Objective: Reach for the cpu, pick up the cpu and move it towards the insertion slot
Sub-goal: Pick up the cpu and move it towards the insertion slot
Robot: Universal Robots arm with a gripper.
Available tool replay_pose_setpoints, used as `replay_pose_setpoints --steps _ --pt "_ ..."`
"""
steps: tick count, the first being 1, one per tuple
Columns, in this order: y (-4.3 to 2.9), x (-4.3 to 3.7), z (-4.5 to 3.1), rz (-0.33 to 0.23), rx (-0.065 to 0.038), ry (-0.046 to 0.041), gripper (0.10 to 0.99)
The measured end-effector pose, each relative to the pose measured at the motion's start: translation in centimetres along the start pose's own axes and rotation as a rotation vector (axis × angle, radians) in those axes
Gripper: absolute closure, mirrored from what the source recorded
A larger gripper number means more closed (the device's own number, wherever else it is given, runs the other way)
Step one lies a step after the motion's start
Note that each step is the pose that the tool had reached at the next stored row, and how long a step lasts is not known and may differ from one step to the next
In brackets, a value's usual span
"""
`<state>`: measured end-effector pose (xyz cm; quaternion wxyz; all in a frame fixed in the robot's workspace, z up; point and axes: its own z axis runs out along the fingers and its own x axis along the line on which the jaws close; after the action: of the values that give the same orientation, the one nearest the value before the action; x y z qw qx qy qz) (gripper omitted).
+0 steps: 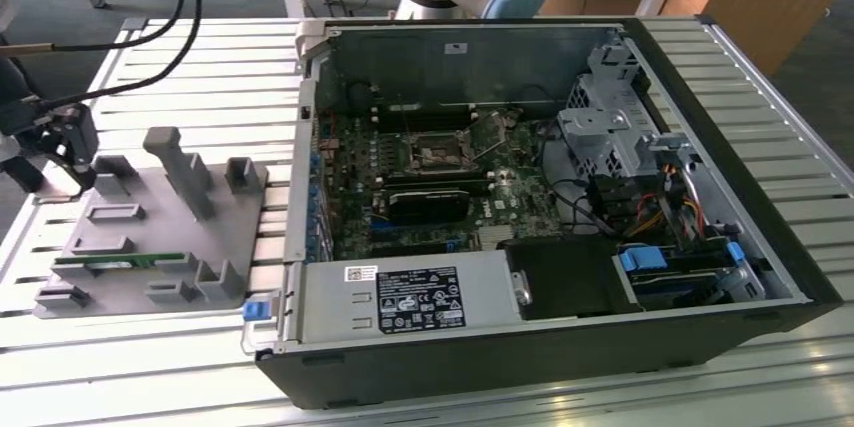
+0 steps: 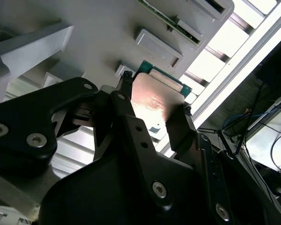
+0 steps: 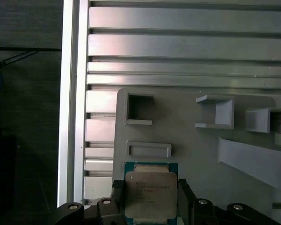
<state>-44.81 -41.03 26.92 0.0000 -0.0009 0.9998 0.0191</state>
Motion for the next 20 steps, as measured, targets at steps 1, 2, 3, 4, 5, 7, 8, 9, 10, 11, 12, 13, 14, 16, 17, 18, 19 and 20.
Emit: replay_pose_setpoints --steps 1,2,3,4,5,7,8,9,10,11,12,13,14,16,17,18,19,20 --pt "0.0 0.0 -0.17 0.0 0.0 0.0 0.545" --pt "0.01 0.0 -0.34 0.0 0.0 0.0 0.545" --pt "0.02 0.0 -0.54 0.0 0.0 0.0 0.545" --pt "0.03 0.0 -0.74 0.0 0.0 0.0 0.545" --pt "0.04 0.0 -0.95 0.0 0.0 -0.0001 0.545" --pt "0.05 0.0 -1.34 0.0 0.0 0.0001 0.545" --pt "0.06 0.0 -1.53 0.0 0.0 0.0 0.545" --pt "0.06 0.0 -1.73 0.0 0.0 0.0001 0.545" --pt "0.07 0.0 -1.92 0.0 0.0 0.0 0.545" --pt "0.08 0.0 -2.12 0.0 0.0 0.0 0.545" --pt "0.09 0.0 -2.33 0.0 0.0 -0.0001 0.545" --pt "0.1 0.0 -2.51 0.0 0.0 -0.0001 0.545" --pt "0.1 0.0 -2.7 0.0 0.0 0.0 0.545" --pt "0.12 0.0 -3.08 0.0 0.0 0.0001 0.545" --pt "0.12 0.0 -3.28 0.0 0.0 0.0 0.545" --pt "0.13 0.0 -3.47 0.0 0.0 0.0 0.545" --pt "0.14 0.0 -3.67 0.0 0.0 0.0 0.545" --pt "0.15 0.0 -3.85 0.0 0.0 0.0001 0.545"
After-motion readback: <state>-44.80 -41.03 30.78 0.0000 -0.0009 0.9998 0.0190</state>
